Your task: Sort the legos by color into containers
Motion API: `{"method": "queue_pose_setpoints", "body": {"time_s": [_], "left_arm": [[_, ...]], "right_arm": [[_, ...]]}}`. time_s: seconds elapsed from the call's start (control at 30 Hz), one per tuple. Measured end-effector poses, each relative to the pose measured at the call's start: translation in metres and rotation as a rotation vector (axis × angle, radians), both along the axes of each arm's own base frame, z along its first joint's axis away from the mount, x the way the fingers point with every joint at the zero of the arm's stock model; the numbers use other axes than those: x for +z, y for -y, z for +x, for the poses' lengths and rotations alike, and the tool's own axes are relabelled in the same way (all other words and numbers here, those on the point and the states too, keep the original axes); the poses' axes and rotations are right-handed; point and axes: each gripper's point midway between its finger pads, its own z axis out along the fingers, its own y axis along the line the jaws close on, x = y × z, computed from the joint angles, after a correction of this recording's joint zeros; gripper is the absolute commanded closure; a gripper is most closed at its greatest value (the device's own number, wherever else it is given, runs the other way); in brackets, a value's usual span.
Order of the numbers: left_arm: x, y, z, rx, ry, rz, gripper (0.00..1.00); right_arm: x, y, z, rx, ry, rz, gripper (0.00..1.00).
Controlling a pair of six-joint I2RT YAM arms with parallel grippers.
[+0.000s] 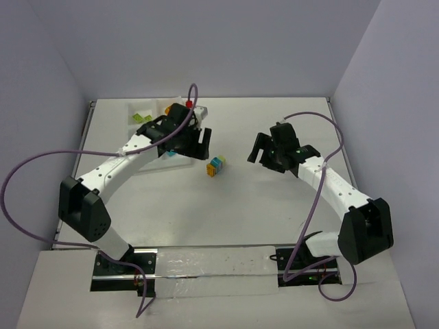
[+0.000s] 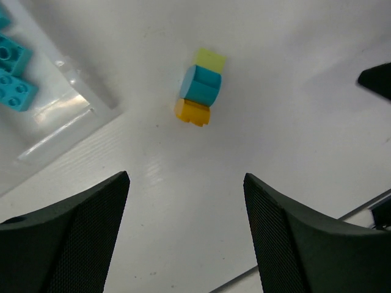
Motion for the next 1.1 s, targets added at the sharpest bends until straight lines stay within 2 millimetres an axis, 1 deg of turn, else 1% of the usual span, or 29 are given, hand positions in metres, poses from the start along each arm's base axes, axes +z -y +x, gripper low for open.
{"method": "queue_pose_setpoints", "body": {"time_s": [0.1,0.17,0.23,0.43,0.63,0.73,0.87,0.97,1.1], "left_arm": [[-0.033,0.007,-0.012,-0.070,-0.025,0.056,0.22],[-0.049,0.010,-0.016,-0.106,-0.040,0.090,0.24],[-0.060,0.015,-0.015,-0.134,-0.037,0.116,0.25],[-0.076,0.028,-0.009,-0.204,-0.006,0.159,0.27],[-0.096,0.037,0.004,-0.224,0.004,0.216,0.30],[-0.107,0.037,0.005,-0.230,-0.006,0.243,0.30],[-0.118,0.036,0.007,-0.230,-0.011,0.273,0.32],[-0.123,0.034,0.008,-0.227,-0.016,0.286,0.34],[-0.126,0.035,0.009,-0.226,-0.014,0.288,0.35]], "right_arm": [[0.007,0.003,0.000,-0.006,0.015,0.014,0.09],[0.009,0.004,0.000,-0.007,0.019,0.021,0.09],[0.009,0.004,0.000,-0.007,0.019,0.025,0.09],[0.006,0.006,-0.002,-0.008,0.008,0.032,0.09],[0.005,0.005,-0.003,0.001,0.000,0.041,0.08],[0.005,0.004,-0.004,0.012,-0.001,0.045,0.08],[0.005,0.004,-0.004,0.017,0.000,0.042,0.08],[0.005,0.005,-0.004,0.018,0.001,0.040,0.08],[0.005,0.005,-0.004,0.017,0.000,0.041,0.08]]}}
